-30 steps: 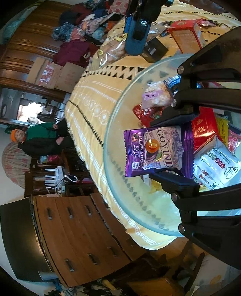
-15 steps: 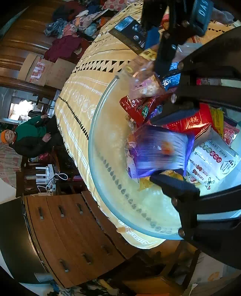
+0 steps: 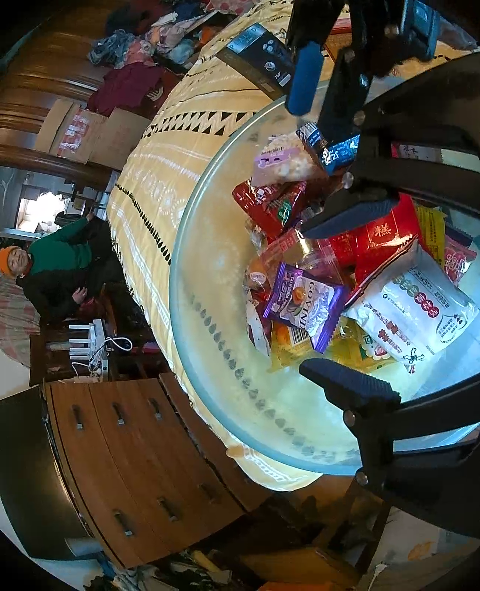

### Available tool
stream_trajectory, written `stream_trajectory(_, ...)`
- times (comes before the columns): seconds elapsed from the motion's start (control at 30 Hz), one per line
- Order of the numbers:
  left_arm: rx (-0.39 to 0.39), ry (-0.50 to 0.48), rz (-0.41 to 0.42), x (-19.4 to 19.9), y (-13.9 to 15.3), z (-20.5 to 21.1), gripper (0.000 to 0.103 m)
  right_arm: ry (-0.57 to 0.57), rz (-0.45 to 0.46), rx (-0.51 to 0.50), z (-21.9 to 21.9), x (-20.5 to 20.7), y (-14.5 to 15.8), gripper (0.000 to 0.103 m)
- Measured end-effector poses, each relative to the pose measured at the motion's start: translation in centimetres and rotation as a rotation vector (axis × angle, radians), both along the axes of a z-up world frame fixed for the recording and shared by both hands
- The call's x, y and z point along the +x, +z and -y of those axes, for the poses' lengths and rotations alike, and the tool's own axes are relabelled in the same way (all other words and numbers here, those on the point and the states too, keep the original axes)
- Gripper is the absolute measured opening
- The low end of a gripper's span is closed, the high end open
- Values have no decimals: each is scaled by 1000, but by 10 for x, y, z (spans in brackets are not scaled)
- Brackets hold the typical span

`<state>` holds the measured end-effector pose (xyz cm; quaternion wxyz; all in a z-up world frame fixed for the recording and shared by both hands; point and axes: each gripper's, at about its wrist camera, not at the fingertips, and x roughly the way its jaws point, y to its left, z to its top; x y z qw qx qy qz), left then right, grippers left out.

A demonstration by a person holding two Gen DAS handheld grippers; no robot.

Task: Organize snacks
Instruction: 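Open both grippers to drop the packets into the glass bowl, then move both open tools from the bowl back toward the snacks on the bed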

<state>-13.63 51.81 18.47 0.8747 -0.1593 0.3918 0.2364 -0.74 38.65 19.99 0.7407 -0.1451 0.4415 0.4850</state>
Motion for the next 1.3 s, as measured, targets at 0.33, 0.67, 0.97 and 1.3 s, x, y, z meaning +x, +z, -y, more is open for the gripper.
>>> stream_trajectory(0.33, 58, 31, 21, -10, 9, 9, 81, -56, 232, 173, 73, -51, 38, 82)
stream_trajectory(0.67, 125, -16, 93, -7, 34, 62, 81, -187, 304, 195, 172, -77, 33, 84)
stream_trajectory(0.97, 183, -152, 152, 13, 63, 145, 82, -309, 313, 215, 243, -76, 38, 85)
stream_trajectory(1.3, 216, -343, 182, 47, 84, 255, 86, -460, 302, 197, 337, -74, 28, 85)
